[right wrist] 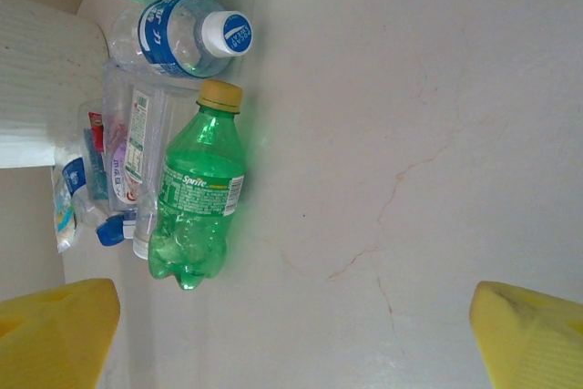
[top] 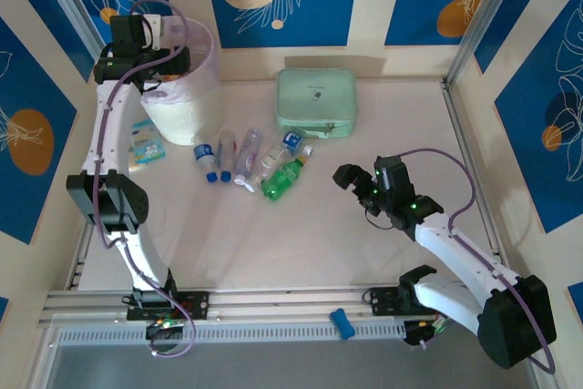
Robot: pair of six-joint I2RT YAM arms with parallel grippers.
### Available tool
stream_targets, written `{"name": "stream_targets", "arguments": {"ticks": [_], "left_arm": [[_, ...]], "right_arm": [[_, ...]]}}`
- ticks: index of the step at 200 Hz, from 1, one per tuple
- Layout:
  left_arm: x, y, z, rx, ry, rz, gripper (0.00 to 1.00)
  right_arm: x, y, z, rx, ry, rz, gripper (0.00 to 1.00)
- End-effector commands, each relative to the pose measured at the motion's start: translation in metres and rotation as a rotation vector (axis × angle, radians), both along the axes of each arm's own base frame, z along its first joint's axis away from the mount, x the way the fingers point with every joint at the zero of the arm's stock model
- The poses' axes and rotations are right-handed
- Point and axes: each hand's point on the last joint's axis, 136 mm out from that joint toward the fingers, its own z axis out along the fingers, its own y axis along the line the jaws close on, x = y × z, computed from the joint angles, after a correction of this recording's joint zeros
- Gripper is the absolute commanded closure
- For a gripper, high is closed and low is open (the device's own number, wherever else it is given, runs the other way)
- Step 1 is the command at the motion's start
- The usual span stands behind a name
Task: Put the plastic bottles in the bin
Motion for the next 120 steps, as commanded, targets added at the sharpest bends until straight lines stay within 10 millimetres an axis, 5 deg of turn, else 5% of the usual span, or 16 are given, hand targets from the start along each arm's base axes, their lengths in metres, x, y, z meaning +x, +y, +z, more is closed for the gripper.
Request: {"name": "stream_targets", "arguments": {"ticks": [1, 27, 63, 120], "left_arm": [[-0.032, -0.016, 0.062, -0.061, -0.117, -0.042, 0.00], [-0.058, -0.048, 0.066, -0.127, -0.136, -0.122, 0.00], [-0.101, -0.098, 0.046, -0.239, -0.152, -0.220, 0.00], [-0.164, -0.143, -0.021, -0.434, -0.072, -0.323, 0.00]], "right_arm": [[0.000, -0.002, -0.003, -0.011, -0.008, 0.005, 0.01], [0.008, 0.008, -0.003, 0.016, -0.020, 0.039, 0.01], [0.023, 0.037, -0.002, 0.018, 0.010, 0.105, 0.02], [0.054, 0.105, -0.013, 0.038, 0.079, 0.199, 0.10]]}}
